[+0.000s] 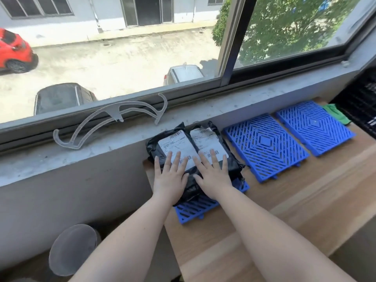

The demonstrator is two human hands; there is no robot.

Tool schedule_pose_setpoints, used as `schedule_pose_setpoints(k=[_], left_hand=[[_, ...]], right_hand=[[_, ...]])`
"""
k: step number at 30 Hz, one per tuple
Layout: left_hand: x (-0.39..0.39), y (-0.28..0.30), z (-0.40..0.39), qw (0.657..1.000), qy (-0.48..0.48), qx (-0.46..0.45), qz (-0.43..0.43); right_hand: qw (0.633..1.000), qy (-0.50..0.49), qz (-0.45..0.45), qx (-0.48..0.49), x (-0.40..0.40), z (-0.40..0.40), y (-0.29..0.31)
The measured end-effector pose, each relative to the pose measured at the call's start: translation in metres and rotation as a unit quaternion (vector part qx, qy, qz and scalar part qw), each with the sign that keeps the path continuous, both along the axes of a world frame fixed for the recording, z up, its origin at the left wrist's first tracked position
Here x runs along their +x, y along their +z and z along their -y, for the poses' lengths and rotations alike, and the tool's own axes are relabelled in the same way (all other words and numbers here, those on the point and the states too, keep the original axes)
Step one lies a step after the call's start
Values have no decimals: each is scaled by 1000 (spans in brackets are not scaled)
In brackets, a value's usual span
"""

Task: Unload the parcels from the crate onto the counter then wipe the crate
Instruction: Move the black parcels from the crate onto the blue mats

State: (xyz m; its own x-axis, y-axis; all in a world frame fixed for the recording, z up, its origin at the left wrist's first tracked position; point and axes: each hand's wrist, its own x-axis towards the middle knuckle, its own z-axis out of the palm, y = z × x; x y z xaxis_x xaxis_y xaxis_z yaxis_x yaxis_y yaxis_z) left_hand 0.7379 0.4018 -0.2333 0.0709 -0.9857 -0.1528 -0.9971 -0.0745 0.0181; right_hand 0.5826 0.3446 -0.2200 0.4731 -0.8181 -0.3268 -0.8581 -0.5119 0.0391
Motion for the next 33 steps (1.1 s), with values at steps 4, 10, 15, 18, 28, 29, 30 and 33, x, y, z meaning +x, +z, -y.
schedule_pose_setpoints(k=[4, 10, 15, 18, 28, 29, 30, 33], left_hand=[[-22, 29, 3, 999, -44, 5, 8], [-88, 70, 7, 992, -119, -37, 23], [-188, 93, 7, 984, -156, -75, 29], [-265, 110, 11, 978, -176, -106, 31], [-566, 172, 11, 939, -279, -201, -6], [-592, 172, 8, 935, -291, -203, -7], [-616, 170, 5, 931, -304, -200, -6], [-673, 164, 1, 920, -345, -186, 13]], right_hand=[[1000, -5, -20, -11, -32, -2, 25], [996, -47, 62, -39, -108, -5, 59], [987, -111, 83, -75, -213, -26, 81], [981, -150, 89, -86, -292, -40, 103], [943, -272, 41, -188, -581, -111, 172], [937, -290, 40, -189, -606, -119, 174], [932, -308, 41, -188, -629, -126, 175], [917, -357, 33, -175, -692, -147, 171]])
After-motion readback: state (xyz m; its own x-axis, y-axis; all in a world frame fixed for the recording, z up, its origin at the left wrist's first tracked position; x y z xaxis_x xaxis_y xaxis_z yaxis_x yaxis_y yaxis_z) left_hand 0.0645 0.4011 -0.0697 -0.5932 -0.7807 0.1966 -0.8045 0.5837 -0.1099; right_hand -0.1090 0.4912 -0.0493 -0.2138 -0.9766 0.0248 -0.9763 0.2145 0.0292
